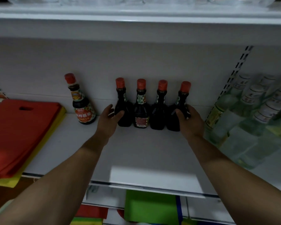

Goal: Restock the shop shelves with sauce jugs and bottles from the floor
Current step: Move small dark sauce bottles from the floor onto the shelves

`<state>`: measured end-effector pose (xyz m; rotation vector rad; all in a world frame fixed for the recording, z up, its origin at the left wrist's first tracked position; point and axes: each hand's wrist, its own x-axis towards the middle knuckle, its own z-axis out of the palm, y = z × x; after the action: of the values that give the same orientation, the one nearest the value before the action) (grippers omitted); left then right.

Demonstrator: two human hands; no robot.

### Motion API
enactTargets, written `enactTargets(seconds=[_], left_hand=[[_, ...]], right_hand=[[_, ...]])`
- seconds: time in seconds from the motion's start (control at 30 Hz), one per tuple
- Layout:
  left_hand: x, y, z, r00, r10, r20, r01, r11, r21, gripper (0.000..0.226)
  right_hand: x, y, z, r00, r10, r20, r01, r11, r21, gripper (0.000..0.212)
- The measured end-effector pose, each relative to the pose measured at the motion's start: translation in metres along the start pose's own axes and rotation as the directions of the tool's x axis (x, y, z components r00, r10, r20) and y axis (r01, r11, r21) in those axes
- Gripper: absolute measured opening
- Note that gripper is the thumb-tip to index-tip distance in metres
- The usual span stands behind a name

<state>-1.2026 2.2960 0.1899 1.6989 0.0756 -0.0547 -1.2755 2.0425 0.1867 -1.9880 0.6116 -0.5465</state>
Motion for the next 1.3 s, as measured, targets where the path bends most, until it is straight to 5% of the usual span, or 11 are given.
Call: enactTargets(seconds=[0.2,0.4,0.7,1.03,1.3], left_hand=[[-0.041,-0.018,-0.014,1.000,0.015,-0.014,-0.013,0.994,0.109,0.037],[-0.097,-0.031,-0.031,0.997,0.066,0.049,-0.077,0.961,0.266,0.016],[-0.212,-0.076,-0.086,0.963,0.168,0.213,-0.261,0.790,0.554,0.028],[-0.287,-0.160,-0.107,0.966,-0.037,0.255,-0.161,0.683,0.712,0.041],[-0.316,-0.247,-0.068,0.939,-0.236,0.250,-0.049,0.627,0.777,0.036]], right_hand=[[-0.025,-0.002,-0.012,0.988,-0.033,-0.152,0.035,0.999,0.012,0.044],[-0.074,-0.023,-0.014,0.996,-0.082,-0.029,0.080,0.994,-0.080,0.035],[-0.195,-0.035,-0.015,0.993,-0.098,0.059,0.103,0.991,-0.089,0.037],[-0.289,0.009,-0.021,0.988,-0.054,0.143,0.078,0.984,-0.163,0.026],[-0.306,0.110,-0.003,0.959,0.036,0.280,0.043,0.962,-0.271,0.031]])
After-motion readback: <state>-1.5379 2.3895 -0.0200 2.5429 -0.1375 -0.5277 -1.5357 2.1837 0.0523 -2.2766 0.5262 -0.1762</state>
